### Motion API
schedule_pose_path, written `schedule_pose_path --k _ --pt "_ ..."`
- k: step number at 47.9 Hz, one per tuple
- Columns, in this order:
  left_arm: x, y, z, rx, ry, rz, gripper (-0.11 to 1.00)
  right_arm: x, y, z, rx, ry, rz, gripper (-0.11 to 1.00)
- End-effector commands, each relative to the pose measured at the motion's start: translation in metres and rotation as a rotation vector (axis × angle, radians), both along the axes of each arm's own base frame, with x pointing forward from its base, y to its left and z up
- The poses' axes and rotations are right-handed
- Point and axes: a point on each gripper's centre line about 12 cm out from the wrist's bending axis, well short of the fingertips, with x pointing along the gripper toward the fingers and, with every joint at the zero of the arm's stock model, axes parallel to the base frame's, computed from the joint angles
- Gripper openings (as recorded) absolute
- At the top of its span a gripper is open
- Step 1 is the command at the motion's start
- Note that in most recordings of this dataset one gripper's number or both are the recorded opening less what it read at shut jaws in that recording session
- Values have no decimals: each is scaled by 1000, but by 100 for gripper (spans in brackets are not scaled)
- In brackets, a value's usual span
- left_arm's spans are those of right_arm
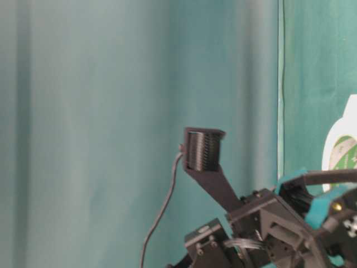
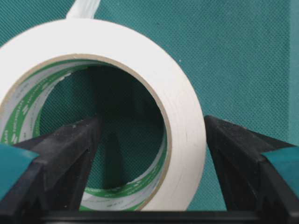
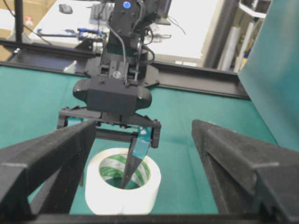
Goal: Peel off the duct tape with your right arm.
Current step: 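Move the left gripper over the tape roll and grip its rim, then lift the tape roll upright with the left gripper, free end up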
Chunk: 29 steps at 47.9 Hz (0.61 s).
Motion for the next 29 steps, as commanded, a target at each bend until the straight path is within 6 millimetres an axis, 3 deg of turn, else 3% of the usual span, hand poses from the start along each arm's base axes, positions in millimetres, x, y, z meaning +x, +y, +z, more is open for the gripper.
schedule_pose_path --k 1,21,26,29 --pt "2 2 7 -1 -29 6 87 1 -1 5 -1 -15 -3 76" --pt "0 3 4 -1 -54 10 86 1 -1 5 -1 -20 -3 76" --pt "0 4 3 -1 -52 11 83 1 -1 5 -1 -25 -3 76" --pt "0 4 3 -1 -52 11 75 1 -1 4 -2 -26 -2 76"
